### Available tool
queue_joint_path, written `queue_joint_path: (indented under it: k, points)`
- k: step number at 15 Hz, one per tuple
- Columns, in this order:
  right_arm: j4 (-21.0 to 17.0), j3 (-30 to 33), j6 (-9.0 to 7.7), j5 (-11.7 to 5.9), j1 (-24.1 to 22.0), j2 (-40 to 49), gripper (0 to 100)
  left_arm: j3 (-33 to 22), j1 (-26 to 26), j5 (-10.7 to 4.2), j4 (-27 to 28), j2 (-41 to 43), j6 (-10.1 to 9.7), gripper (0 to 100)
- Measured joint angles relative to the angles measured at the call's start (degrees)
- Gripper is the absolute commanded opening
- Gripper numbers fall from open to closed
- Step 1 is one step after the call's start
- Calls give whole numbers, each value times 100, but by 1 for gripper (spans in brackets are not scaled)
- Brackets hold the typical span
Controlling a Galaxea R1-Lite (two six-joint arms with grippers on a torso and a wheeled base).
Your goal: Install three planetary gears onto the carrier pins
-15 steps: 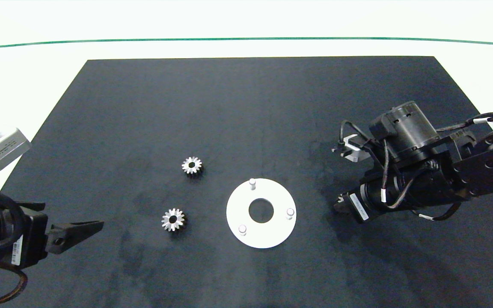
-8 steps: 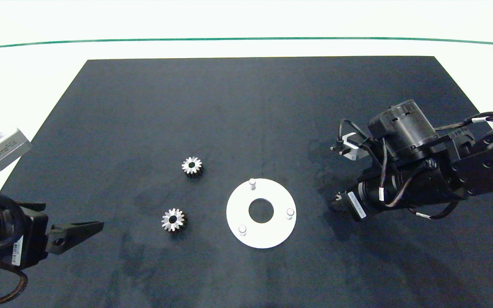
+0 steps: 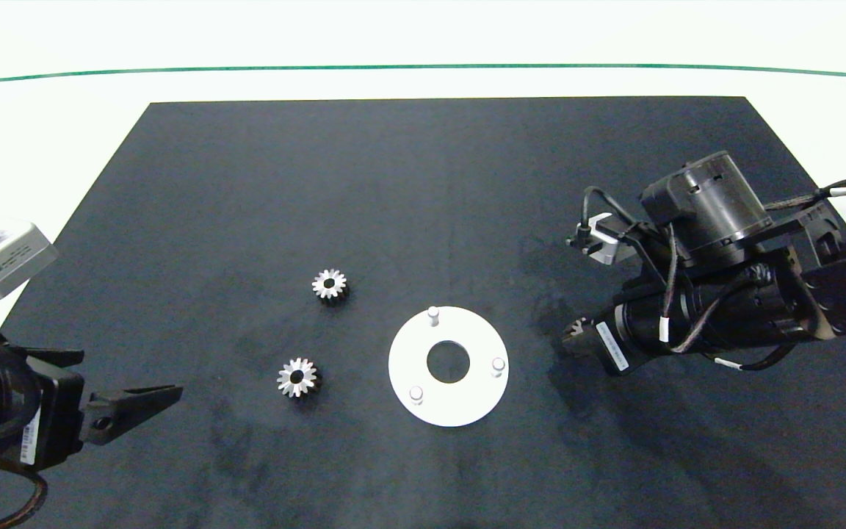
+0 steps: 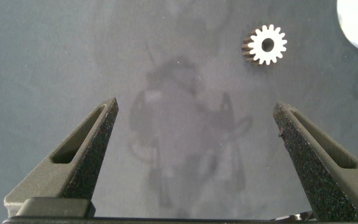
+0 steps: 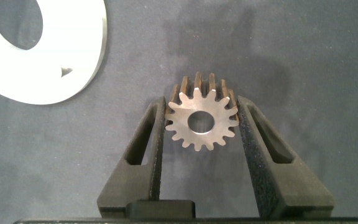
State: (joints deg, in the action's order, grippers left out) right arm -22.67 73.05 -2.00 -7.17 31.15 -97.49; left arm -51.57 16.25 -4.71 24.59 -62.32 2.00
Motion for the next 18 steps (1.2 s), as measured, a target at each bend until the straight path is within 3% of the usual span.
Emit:
queue_joint_path:
  k: [4, 6, 8, 10, 18]
  points:
    - [10, 219, 40, 9, 197, -20, 25, -2, 28, -15, -1, 122, 91, 100]
    - [-22, 366, 149, 0, 289, -44, 25, -5, 34, -15, -1, 215, 130, 100]
    - [-89, 510, 200, 1, 335, -80, 25, 0, 50, -9, -4, 339, 279, 100]
    - [-408, 675, 216, 1, 388, -85, 25, 96, 128, -2, -1, 469, 444, 100]
    - [-1646, 1780, 213, 0, 769, -249, 25, 155, 158, -4, -20, 573, 456, 100]
